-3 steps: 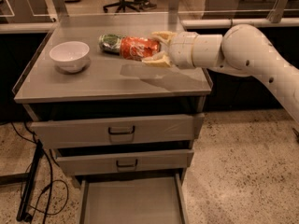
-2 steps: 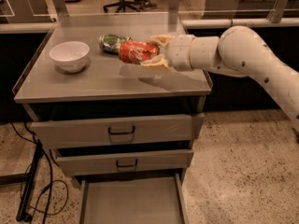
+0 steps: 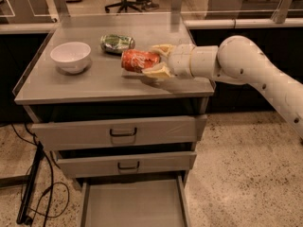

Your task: Pick coke can from bottom drawer and place on counter

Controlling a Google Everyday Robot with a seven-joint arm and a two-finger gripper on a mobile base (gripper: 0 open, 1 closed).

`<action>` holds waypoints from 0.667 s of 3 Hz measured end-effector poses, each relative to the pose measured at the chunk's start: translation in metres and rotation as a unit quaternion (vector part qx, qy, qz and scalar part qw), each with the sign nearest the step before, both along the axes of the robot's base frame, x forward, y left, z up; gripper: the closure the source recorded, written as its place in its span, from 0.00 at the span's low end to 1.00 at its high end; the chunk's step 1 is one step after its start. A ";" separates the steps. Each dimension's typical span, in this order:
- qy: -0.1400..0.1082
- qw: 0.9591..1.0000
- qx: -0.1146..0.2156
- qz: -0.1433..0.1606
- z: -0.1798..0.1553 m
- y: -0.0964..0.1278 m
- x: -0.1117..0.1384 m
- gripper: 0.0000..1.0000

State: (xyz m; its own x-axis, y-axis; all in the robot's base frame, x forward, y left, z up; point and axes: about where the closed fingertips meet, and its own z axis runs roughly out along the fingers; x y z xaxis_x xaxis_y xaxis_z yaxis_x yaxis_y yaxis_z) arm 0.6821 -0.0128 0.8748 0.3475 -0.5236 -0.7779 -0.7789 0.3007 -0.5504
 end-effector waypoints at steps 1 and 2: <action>0.012 0.999 0.046 -0.008 -0.010 0.003 -0.005 1.00; 0.018 0.997 0.068 -0.011 -0.012 0.007 -0.009 0.96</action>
Offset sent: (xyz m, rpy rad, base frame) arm -0.0126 0.0069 -0.0136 0.1882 0.0483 -0.0403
